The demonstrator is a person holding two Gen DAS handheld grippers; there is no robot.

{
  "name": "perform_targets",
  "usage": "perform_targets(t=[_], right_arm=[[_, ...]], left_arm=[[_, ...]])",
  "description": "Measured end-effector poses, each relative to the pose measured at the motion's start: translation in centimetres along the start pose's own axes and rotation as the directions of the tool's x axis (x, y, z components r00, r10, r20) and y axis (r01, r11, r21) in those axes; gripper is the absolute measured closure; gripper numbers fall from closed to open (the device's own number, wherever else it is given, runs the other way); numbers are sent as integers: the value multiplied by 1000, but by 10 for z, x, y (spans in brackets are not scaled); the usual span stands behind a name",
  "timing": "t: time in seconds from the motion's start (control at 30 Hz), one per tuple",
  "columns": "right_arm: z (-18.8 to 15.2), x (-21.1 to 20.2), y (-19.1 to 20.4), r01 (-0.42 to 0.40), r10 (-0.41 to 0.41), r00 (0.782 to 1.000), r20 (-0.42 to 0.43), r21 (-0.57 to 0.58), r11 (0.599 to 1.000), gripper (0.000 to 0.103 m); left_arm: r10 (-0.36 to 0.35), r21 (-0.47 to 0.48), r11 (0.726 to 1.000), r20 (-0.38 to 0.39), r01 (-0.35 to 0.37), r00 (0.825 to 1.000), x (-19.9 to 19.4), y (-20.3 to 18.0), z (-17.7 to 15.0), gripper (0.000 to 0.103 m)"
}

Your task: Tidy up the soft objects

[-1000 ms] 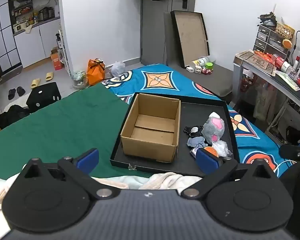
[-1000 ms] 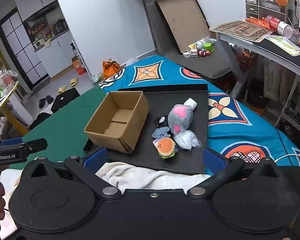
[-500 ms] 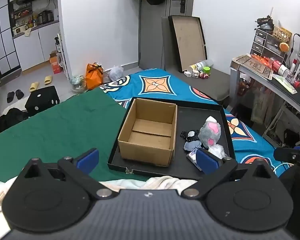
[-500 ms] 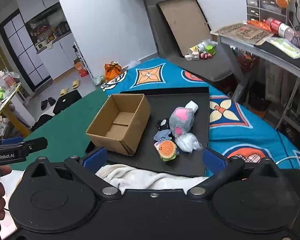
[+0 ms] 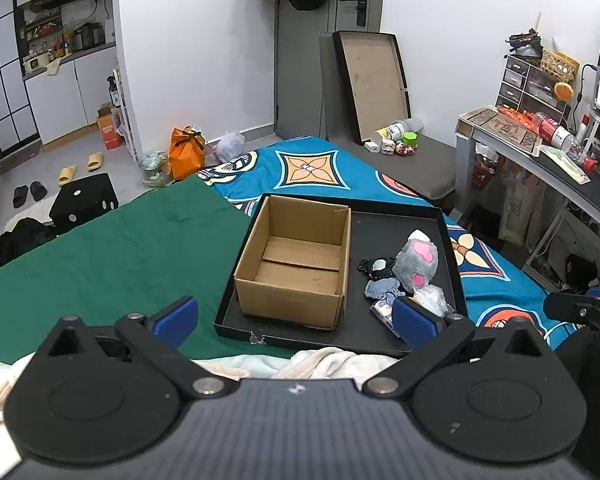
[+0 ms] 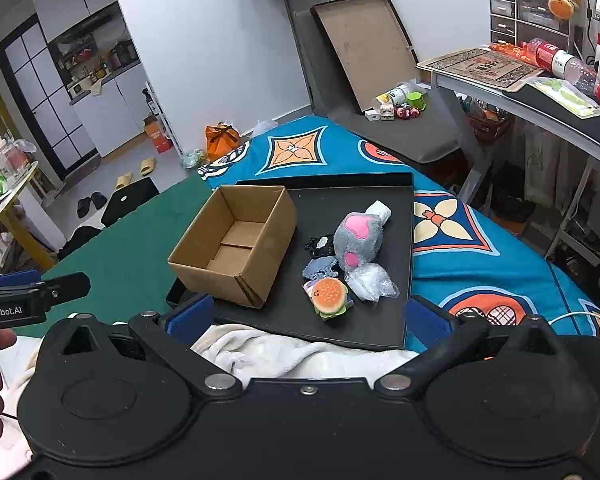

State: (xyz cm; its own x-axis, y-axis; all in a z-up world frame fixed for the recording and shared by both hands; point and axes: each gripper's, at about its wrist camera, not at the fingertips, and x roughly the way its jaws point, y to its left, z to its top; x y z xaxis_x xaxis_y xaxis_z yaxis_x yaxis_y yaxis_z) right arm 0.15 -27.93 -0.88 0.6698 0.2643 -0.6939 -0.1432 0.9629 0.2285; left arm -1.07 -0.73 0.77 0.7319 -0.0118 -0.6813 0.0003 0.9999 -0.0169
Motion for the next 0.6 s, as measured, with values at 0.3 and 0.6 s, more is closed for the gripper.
perform_targets(t=[0.3, 0.6], right_arm=[[1, -1, 0, 4, -4, 1000, 1, -1, 1000, 0], [2, -2, 0, 7, -7, 1000, 0, -5, 1000, 0]], left_arm=[[-1, 4, 1000, 4, 1, 1000, -3, -1, -1, 1], [-5, -2, 1000, 4, 5, 1000, -4, -2, -1, 1]])
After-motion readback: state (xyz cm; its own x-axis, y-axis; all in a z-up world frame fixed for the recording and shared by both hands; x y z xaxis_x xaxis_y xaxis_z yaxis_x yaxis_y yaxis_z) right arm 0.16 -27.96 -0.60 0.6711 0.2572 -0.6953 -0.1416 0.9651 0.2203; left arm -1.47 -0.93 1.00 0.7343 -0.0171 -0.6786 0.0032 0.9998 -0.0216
